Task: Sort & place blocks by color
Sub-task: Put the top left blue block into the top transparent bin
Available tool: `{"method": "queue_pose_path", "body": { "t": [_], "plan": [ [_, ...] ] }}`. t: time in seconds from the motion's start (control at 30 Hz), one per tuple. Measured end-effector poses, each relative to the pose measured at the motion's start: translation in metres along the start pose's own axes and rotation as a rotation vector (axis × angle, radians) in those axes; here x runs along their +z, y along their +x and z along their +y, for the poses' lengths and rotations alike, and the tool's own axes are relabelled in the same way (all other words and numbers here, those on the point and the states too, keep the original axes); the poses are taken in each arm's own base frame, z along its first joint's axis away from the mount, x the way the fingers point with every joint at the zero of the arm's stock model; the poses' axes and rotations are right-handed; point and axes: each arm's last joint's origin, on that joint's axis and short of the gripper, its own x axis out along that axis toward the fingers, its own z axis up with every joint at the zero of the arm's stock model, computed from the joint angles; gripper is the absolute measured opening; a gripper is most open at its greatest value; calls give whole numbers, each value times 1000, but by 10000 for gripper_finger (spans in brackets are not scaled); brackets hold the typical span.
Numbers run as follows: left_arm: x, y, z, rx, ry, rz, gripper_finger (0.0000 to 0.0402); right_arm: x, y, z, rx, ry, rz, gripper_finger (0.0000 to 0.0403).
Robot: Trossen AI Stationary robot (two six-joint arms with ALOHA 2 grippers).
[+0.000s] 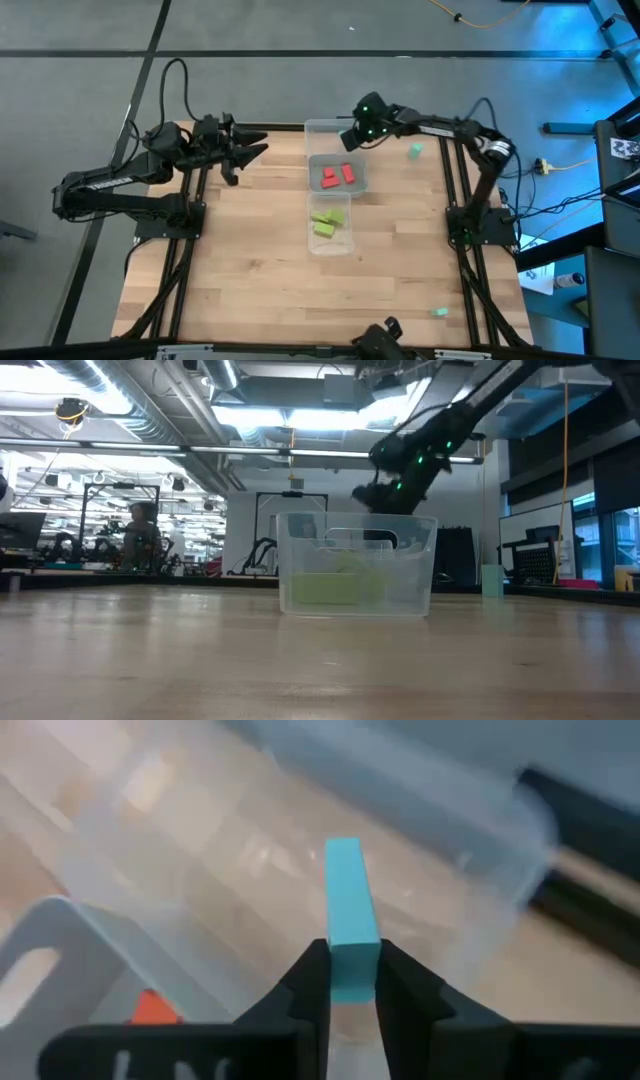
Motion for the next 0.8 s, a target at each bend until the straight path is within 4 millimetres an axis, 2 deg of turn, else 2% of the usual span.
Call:
{"method": "queue_pose_path", "body": {
  "t": [0.1, 0.23, 0.53, 0.8],
  "plan": [
    [1, 0, 1, 26, 0, -11, 157, -5, 18, -2, 26, 19, 33, 56],
    [2, 0, 0, 22, 7, -26, 157, -7, 28, 0, 27, 27, 37, 56],
    [2, 0, 1, 34, 8, -32, 157, -7, 30, -1, 23, 28, 33, 57],
    [2, 0, 1, 39, 8, -34, 157, -5, 30, -1, 16, 24, 12, 103]
  ]
}}
